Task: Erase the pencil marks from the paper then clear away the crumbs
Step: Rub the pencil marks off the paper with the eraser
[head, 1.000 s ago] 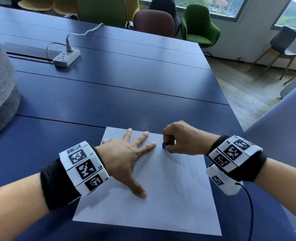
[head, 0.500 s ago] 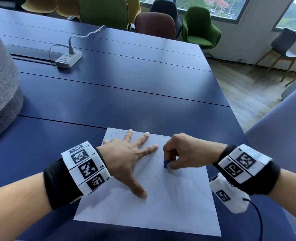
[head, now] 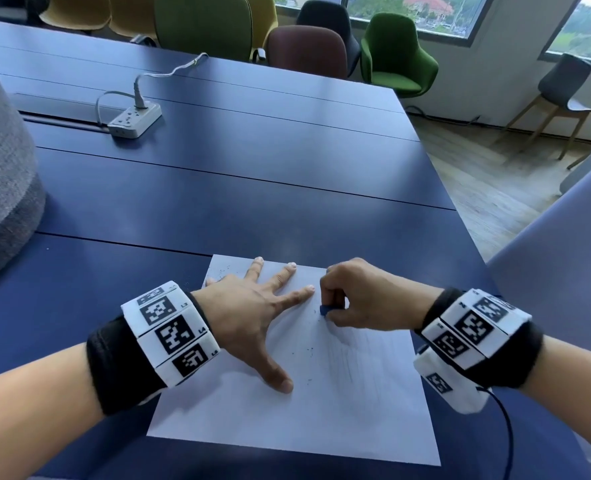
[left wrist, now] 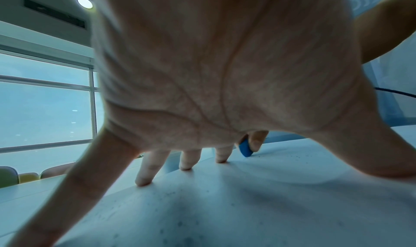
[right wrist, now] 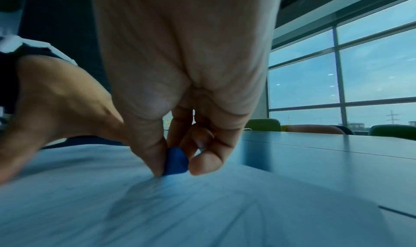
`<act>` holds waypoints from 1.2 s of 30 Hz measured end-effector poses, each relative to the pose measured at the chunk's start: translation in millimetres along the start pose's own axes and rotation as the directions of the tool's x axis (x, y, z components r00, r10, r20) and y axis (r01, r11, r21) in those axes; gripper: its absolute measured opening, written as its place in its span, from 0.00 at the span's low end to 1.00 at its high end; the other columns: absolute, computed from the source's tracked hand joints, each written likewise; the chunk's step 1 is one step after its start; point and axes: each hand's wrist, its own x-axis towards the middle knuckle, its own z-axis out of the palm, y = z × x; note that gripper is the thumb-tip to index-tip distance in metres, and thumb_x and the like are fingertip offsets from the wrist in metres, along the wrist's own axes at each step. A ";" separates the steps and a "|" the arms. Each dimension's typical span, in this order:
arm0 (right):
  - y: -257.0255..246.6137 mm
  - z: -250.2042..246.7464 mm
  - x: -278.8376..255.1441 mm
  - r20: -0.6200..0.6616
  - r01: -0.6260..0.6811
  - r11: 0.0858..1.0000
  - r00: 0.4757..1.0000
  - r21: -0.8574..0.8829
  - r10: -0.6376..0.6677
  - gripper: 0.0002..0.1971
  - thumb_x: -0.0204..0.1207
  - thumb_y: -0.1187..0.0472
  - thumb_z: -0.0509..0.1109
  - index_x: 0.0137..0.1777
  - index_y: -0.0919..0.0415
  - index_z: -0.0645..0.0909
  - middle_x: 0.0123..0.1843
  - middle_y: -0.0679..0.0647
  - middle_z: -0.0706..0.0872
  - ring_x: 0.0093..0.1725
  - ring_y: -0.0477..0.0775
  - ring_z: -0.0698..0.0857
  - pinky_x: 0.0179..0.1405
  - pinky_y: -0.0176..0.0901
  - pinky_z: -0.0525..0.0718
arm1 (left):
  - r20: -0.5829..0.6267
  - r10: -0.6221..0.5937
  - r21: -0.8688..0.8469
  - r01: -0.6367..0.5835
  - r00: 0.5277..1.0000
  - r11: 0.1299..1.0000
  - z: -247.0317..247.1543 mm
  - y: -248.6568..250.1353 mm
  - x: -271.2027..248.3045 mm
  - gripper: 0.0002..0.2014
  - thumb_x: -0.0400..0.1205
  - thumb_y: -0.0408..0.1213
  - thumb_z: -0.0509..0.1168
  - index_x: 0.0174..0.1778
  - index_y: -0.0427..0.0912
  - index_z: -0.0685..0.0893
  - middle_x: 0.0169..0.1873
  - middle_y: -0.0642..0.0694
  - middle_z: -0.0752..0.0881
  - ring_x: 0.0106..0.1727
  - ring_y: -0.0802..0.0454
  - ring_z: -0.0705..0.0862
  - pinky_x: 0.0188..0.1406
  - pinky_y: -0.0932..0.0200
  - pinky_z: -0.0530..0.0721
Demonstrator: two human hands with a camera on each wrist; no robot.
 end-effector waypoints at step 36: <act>-4.7 -0.4 -17.2 0.029 -0.016 1.000 0.999 -0.004 0.016 0.04 0.70 0.61 0.71 0.39 0.61 0.83 0.38 0.53 0.86 0.39 0.55 0.83 0.41 0.51 0.84 | -0.003 -0.005 -0.009 0.005 1.000 1.000 -0.5 0.7 1.3 0.64 0.52 0.82 0.68 0.73 0.81 0.28 0.81 0.62 0.25 0.84 0.38 0.30 0.72 0.26 0.69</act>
